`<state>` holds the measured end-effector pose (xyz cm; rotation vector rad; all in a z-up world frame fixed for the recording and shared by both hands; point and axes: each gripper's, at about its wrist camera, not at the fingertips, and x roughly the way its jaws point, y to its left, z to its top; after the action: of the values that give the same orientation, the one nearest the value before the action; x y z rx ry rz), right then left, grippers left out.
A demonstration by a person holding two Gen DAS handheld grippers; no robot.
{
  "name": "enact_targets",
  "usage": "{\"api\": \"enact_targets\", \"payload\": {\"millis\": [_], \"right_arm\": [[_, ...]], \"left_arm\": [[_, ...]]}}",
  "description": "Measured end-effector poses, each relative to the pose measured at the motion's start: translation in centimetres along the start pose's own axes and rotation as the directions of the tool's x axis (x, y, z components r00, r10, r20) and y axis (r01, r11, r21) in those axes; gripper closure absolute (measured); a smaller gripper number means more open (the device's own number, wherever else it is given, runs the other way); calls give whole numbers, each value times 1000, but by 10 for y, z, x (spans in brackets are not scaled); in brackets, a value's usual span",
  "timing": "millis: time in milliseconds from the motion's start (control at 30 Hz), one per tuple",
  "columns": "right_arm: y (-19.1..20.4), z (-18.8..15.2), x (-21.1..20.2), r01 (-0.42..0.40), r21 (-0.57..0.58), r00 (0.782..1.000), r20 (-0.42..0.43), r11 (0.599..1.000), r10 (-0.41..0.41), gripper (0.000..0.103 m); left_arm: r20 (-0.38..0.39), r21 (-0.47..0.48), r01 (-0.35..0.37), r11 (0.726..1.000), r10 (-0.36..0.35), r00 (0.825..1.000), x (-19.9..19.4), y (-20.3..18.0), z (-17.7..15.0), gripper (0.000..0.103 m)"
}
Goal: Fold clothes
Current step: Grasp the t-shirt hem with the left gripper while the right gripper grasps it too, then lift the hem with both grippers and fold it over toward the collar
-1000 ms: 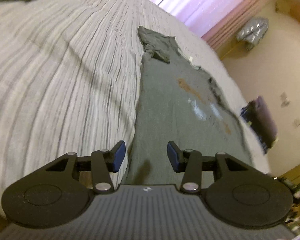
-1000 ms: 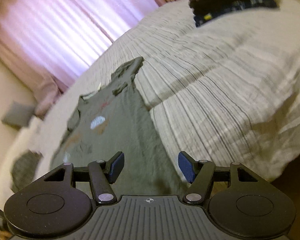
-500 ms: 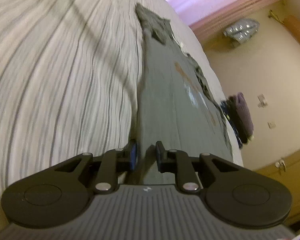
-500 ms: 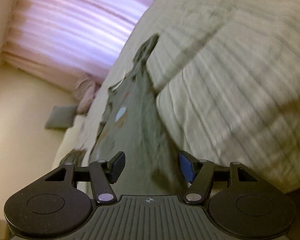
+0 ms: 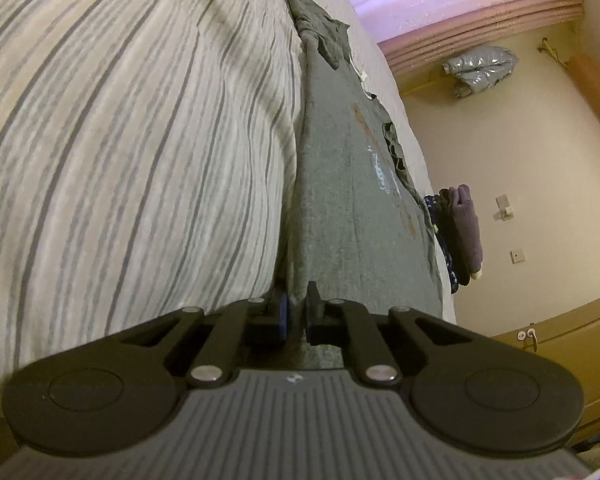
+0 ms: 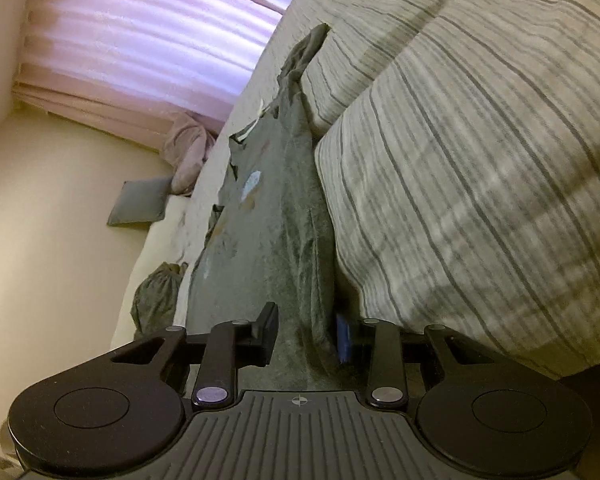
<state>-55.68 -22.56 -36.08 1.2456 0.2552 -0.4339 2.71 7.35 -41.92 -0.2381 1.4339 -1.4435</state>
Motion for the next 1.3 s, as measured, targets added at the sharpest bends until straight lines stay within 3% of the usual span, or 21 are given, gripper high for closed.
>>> {"api": "enact_targets", "payload": {"millis": [67, 100, 133, 167, 433, 667, 967, 1300], "right_arm": [[6, -2, 2, 24, -19, 1000, -8, 1000, -25, 70], [10, -4, 3, 47, -40, 999, -11, 998, -48, 91], [14, -5, 3, 77, -58, 997, -11, 995, -78, 99], [19, -5, 3, 108, -72, 994, -10, 992, -109, 100], [67, -13, -33, 55, -167, 993, 111, 984, -37, 101], [117, -21, -54, 20, -246, 987, 158, 969, 19, 101], [133, -73, -99, 2, -228, 982, 182, 974, 41, 101], [134, -144, -142, 33, -174, 987, 159, 984, -5, 101]], "left_arm": [[2, 3, -22, 1000, 22, 1000, 0, -3, 0, 100], [4, 14, -36, 999, 36, 999, 0, -6, 1, 102], [9, 34, -49, 998, 48, 999, -2, -11, 0, 102], [18, 52, -59, 997, 58, 998, -6, -16, 0, 103], [128, 143, -17, 990, -1, 992, -49, -57, -1, 103], [196, 225, 11, 974, -56, 979, -92, -90, -7, 103], [238, 192, 40, 981, -86, 967, -145, -90, -68, 103], [258, 139, 30, 990, -65, 964, -197, -91, -132, 103]]}}
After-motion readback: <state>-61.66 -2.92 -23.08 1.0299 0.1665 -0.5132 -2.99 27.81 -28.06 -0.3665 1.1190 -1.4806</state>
